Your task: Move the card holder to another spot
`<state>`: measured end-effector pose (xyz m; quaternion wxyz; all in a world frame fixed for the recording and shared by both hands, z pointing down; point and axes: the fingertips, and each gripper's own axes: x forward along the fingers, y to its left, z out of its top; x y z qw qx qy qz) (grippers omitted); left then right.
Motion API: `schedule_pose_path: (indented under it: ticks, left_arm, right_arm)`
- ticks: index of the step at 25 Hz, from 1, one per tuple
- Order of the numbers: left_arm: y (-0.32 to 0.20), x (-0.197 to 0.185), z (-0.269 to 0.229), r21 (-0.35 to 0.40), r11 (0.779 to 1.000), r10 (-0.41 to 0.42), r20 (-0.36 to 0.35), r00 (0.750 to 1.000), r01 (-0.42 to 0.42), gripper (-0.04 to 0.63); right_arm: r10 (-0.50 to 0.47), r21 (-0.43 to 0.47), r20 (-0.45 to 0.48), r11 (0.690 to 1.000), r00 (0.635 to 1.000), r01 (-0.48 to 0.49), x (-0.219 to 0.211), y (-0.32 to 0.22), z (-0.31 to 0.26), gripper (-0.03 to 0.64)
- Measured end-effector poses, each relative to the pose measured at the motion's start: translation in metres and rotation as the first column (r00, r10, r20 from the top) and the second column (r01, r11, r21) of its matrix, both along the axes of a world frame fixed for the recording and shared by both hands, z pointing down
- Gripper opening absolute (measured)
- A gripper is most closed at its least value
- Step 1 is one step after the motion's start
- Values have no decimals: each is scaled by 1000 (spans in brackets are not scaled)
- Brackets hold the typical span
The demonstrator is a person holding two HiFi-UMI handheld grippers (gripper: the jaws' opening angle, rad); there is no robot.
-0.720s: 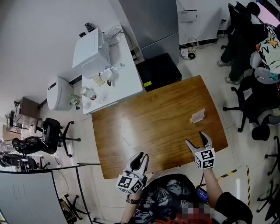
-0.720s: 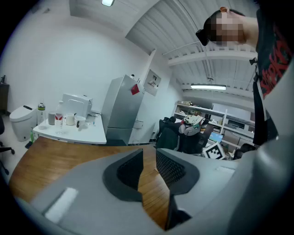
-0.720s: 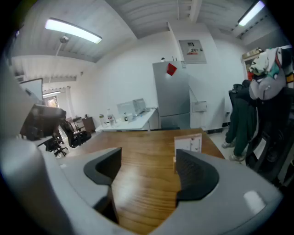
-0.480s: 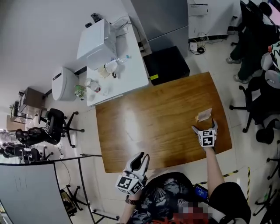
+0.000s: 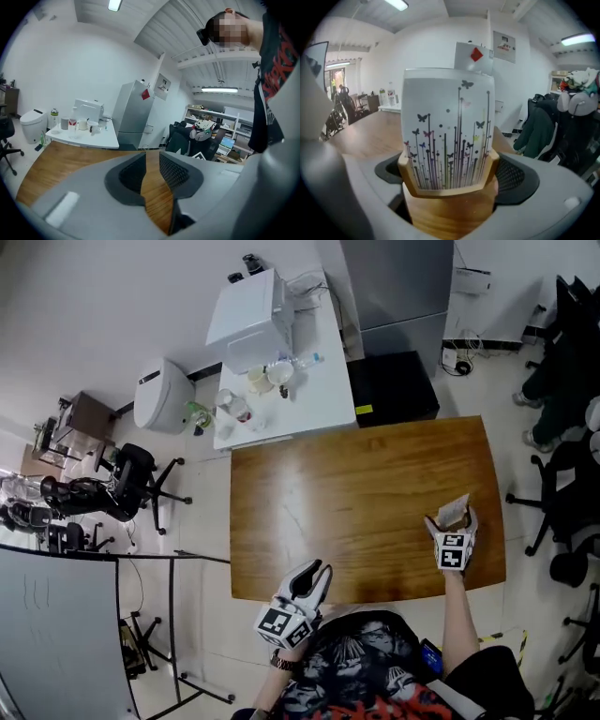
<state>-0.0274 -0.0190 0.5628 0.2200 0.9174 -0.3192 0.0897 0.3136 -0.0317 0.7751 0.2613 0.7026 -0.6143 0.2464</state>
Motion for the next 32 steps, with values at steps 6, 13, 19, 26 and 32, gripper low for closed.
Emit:
schedule_pose_path:
  ticks: [6,13,19,26,32]
  left_arm:
    - [-12,0,-7,20,998,63,-84,994,-62,107]
    - [-20,2,-10,2,988,154,-147,977,-156,107]
    - [-31,-14,-9,-20,995,91,-181,979,-96,107]
    - [-36,-68,-9,-35,997,-67,-174,982,62,106]
    - [-25,-138,-2,-43,969,-248,-142,958,244,105]
  right_arm:
    - [59,200,-18,978,998,-54,-38,41,-163,555]
    - [107,299,-76,951,991,-80,-53,65,-249,555]
    - [95,300,-64,951,993,-72,-69,76,-247,555]
    - [-99,302,11,949,995,91,-131,22,-229,555]
    - [-352,269,120,912,928,311,-243,-48,-143,555]
